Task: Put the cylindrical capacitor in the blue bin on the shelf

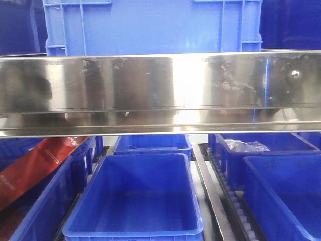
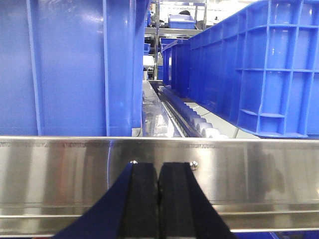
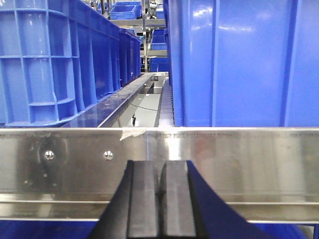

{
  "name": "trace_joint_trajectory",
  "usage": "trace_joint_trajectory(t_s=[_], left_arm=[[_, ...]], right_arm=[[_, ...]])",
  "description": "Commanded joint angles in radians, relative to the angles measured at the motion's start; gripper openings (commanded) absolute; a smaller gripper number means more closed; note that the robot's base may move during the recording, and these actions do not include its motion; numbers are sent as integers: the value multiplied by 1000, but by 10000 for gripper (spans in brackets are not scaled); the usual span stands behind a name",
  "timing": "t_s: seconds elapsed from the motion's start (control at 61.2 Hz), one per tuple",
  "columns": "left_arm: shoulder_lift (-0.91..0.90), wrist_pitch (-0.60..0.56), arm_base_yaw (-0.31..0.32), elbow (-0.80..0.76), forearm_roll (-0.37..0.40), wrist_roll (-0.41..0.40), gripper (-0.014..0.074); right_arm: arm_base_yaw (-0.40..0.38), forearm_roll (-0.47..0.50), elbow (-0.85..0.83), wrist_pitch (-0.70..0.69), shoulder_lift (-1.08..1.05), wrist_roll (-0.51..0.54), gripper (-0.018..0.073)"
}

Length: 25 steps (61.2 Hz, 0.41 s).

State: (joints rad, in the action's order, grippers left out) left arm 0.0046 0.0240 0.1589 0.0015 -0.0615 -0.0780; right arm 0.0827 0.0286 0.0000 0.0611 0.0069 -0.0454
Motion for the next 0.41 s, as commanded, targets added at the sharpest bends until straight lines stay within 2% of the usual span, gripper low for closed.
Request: trace_joint_trajectory(t_s=[0.0,0.392], left_arm=[[-5,-17,-2,-1,-4,-6,-111],[-5,-17,-2,-1,-4,-6,-111]], right_arm=[[-6,-1,0,-19,-7,4,-165],[-6,-1,0,-19,-7,4,-165]])
